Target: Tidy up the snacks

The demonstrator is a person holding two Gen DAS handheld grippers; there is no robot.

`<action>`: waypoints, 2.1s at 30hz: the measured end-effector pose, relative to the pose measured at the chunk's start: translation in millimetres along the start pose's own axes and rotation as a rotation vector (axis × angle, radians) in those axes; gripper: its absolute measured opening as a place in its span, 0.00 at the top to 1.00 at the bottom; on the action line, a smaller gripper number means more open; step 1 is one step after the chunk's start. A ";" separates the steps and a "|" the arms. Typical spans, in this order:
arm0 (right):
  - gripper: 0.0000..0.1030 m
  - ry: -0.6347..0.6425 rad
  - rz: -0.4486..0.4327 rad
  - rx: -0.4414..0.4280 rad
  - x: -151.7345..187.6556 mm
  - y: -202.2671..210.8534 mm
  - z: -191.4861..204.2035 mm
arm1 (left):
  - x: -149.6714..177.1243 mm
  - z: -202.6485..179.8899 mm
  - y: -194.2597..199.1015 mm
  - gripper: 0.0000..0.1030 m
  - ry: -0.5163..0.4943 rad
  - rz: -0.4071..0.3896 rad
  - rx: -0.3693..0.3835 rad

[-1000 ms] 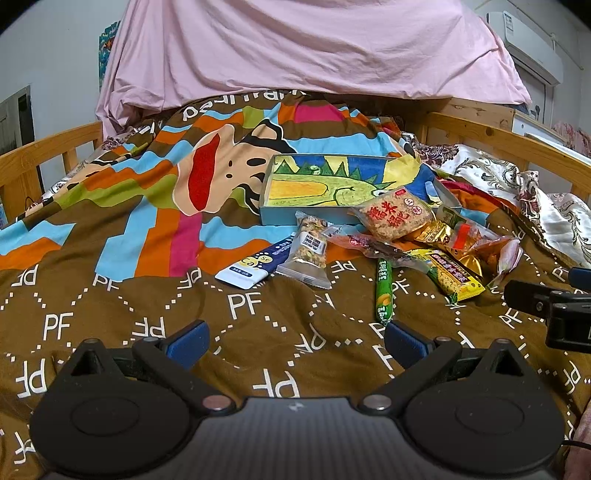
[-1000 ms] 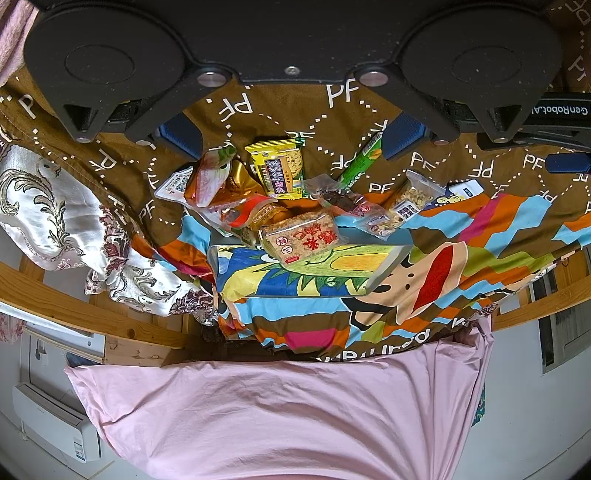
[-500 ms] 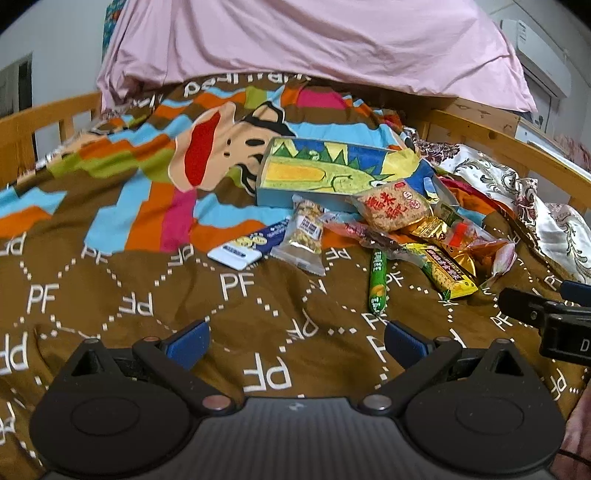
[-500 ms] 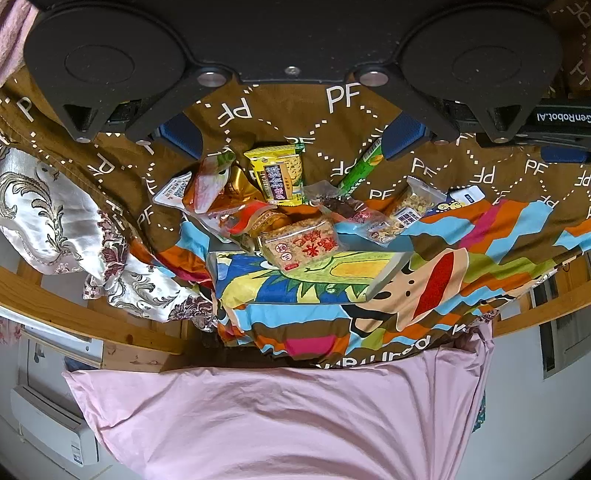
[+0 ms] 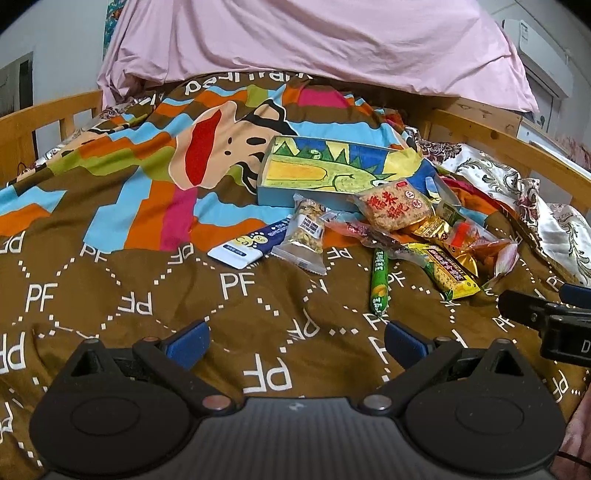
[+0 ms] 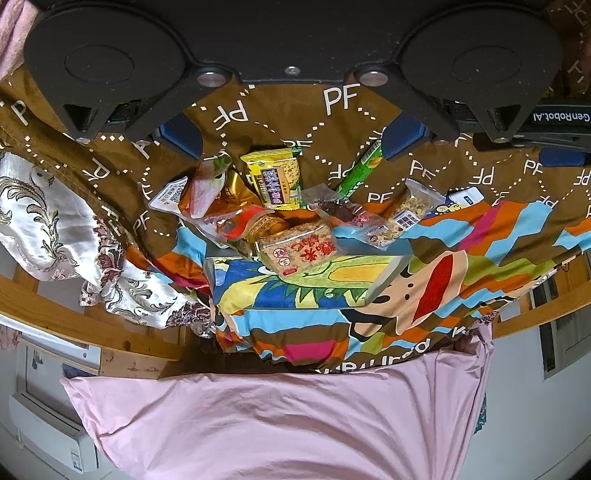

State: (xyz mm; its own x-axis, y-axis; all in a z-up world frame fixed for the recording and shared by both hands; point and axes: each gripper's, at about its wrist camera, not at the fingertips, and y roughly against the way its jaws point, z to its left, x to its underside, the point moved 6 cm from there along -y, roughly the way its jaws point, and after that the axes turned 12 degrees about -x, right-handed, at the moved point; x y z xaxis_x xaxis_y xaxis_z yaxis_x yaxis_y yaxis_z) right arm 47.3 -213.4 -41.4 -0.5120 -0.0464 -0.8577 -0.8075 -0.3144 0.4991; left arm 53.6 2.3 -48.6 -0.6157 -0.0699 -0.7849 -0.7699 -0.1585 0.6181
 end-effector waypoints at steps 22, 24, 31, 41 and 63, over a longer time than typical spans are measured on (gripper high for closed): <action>0.00 0.028 -0.064 -0.081 -43.4 -13.3 -17.7 | -58.7 -18.7 -19.5 0.00 -0.129 -0.062 -0.076; 0.00 0.046 -0.069 -0.092 -49.1 -15.8 -18.4 | -70.3 -15.9 -20.0 0.00 -0.125 -0.051 -0.086; 0.00 0.105 -0.079 -0.150 -67.6 -28.0 -23.6 | -113.0 -19.6 -16.7 0.00 -0.211 -0.042 -0.101; 0.00 0.077 0.040 -0.282 -58.3 -57.2 -42.5 | -151.4 -57.1 0.0 0.00 -0.463 0.117 -0.058; 0.01 0.135 0.301 -0.390 -25.3 -125.5 -50.0 | -91.4 -102.8 -91.3 0.00 -0.586 0.151 0.134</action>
State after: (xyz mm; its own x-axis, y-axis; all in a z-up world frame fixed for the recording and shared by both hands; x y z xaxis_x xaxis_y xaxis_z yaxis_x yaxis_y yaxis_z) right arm 176.1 -220.2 -88.5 -0.6421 -0.3033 -0.7040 -0.4476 -0.5973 0.6655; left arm 197.4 -78.0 -37.7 -0.6801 0.4766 -0.5571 -0.6580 -0.0616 0.7505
